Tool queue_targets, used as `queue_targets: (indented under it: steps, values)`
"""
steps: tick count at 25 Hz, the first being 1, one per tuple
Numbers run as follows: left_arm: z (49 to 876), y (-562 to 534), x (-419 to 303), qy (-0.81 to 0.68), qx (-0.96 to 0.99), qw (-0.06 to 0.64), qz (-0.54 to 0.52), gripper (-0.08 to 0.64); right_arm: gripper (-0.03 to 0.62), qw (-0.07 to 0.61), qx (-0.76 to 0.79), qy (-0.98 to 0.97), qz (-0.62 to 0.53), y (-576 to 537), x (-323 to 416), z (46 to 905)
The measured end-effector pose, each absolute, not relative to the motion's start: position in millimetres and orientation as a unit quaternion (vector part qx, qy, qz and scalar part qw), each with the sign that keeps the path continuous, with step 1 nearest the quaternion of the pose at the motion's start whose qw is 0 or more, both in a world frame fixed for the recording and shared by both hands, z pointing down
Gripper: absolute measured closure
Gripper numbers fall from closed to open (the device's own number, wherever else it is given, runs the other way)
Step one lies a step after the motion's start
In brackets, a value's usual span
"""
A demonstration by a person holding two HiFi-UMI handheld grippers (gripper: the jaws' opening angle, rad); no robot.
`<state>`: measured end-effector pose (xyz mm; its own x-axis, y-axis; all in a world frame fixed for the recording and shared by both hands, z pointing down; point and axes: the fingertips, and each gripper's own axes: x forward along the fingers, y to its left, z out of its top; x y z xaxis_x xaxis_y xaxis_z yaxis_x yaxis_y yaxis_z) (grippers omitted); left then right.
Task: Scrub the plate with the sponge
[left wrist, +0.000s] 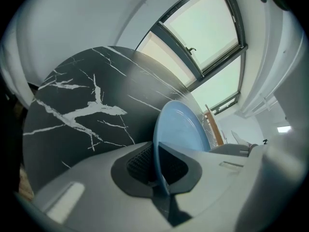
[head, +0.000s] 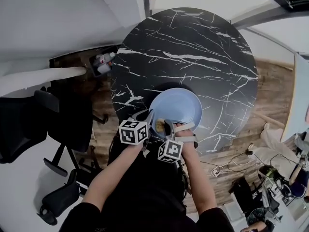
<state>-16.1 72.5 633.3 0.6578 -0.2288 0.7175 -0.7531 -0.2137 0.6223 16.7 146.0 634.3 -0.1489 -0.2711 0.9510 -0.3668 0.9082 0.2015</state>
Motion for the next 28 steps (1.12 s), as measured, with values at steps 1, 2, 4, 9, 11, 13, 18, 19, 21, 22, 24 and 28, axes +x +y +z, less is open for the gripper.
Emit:
queue_targets:
  steps: [1, 2, 4, 9, 11, 13, 18, 19, 21, 22, 24, 28]
  values:
    - [633, 72, -16, -0.331, 0.74, 0.53, 0.248, 0.543, 0.566, 0.618, 0.208, -0.757, 0.039, 143, 15, 633]
    - [633, 73, -16, -0.329, 0.742, 0.529, 0.249, 0.543, 0.566, 0.618, 0.206, -0.758, 0.038, 140, 13, 633]
    - [633, 73, -15, -0.327, 0.744, 0.526, 0.251, 0.543, 0.566, 0.616, 0.2, -0.761, 0.033, 135, 9, 635]
    - [632, 74, -14, -0.32, 0.751, 0.516, 0.257, 0.541, 0.565, 0.625, 0.189, -0.757, 0.019, 121, 4, 636]
    - [632, 74, -13, -0.319, 0.754, 0.514, 0.258, 0.541, 0.565, 0.629, 0.184, -0.755, 0.008, 115, 2, 636]
    - [632, 74, -14, -0.319, 0.754, 0.513, 0.258, 0.541, 0.563, 0.632, 0.172, -0.756, 0.009, 113, 1, 639]
    - [632, 74, -13, -0.315, 0.756, 0.511, 0.26, 0.541, 0.56, 0.643, 0.141, -0.753, 0.0, 108, 2, 639]
    - [632, 73, -13, -0.315, 0.757, 0.511, 0.26, 0.54, 0.559, 0.647, 0.134, -0.751, -0.006, 106, 2, 640]
    - [632, 73, -13, -0.316, 0.757, 0.511, 0.257, 0.541, 0.554, 0.651, 0.124, -0.749, -0.018, 102, 2, 640]
    - [632, 72, -13, -0.317, 0.758, 0.51, 0.256, 0.542, 0.552, 0.652, 0.122, -0.748, -0.023, 99, 2, 639]
    - [632, 71, -12, -0.315, 0.76, 0.509, 0.254, 0.544, 0.551, 0.655, 0.119, -0.745, -0.031, 93, 4, 637]
    - [632, 71, -12, -0.31, 0.764, 0.504, 0.257, 0.543, 0.552, 0.657, 0.109, -0.744, -0.053, 81, 6, 640]
